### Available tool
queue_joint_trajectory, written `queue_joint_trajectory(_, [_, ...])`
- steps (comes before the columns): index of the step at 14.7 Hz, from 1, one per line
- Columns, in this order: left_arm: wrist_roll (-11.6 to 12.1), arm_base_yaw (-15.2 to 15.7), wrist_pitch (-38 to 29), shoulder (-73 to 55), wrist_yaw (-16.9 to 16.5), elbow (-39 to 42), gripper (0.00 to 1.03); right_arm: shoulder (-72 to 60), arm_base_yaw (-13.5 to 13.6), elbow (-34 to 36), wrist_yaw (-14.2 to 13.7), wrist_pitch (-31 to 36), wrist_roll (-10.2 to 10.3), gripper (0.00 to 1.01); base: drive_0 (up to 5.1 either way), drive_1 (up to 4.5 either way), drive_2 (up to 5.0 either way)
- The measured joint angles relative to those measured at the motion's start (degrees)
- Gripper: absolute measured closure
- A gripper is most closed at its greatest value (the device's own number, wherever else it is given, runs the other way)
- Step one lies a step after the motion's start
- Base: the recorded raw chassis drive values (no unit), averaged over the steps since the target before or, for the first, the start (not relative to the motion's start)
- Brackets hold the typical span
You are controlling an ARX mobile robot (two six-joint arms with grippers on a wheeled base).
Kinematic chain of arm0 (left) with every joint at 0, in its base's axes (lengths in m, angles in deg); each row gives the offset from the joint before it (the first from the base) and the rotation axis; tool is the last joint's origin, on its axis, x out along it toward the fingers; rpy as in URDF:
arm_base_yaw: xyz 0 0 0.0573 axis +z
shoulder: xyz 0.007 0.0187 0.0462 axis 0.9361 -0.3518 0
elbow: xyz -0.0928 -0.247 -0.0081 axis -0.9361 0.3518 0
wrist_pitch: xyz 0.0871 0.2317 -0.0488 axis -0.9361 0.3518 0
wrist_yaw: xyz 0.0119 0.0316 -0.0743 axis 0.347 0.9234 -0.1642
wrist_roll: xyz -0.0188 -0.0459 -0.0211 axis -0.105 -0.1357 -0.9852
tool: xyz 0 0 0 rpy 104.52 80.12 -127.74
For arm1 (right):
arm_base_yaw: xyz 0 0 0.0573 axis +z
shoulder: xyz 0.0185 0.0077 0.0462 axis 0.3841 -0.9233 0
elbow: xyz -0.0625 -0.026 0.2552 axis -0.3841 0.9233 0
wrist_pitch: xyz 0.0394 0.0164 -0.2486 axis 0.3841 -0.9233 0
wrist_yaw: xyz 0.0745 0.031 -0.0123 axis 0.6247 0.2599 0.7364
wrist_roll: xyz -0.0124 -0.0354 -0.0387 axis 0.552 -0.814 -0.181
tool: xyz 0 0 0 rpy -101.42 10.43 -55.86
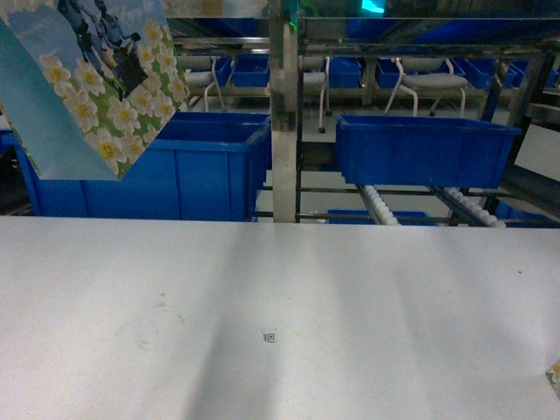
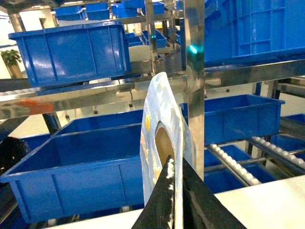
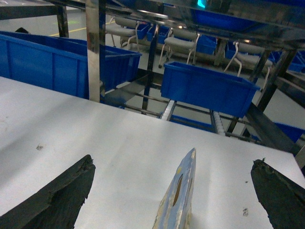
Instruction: Move flower gift bag to table near conveyor
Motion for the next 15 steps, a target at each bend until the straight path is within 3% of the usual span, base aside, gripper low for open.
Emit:
queue_joint_trajectory(2, [0.0, 0.0, 0.0, 0.0, 0.0, 0.0, 1.01, 0.9, 3.0, 0.2, -1.7, -1.8, 0.5, 0.03, 0.0, 0.00, 0.0])
queue_joint_trajectory(3, [0.0, 0.0, 0.0, 0.0, 0.0, 0.0, 1.01, 1.6, 4.5, 0.2, -3.3, -0.7, 0.3, 0.03, 0.0, 0.00, 0.0])
queue_joint_trajectory(4, [0.0, 0.0, -0.1, 0.0, 0.0, 0.0, 1.01, -0.7, 5.1, 0.1, -7.3, 1.2, -0.5, 0.03, 0.0, 0.00, 0.0])
queue_joint_trajectory(5, [0.0, 0.0, -0.1, 0.0, 0.0, 0.0, 1.01, -1.6, 5.1, 0.2, -8.2, 0.5, -0.7, 0.03, 0.0, 0.00, 0.0])
queue_joint_trajectory(11, [0.1, 0.4, -1.7, -0.2, -0.2, 0.3, 1.01, -1.5, 5.1, 0.2, -8.2, 0.9, -0.7, 0.03, 0.0, 0.00, 0.0])
queue_joint_trajectory(15, [-0.5, 6.5, -8.0, -6.4, 0.4, 4.8, 1.01, -1.5, 5.1, 0.2, -8.2, 0.9, -0.7, 0.03, 0.0, 0.00, 0.0])
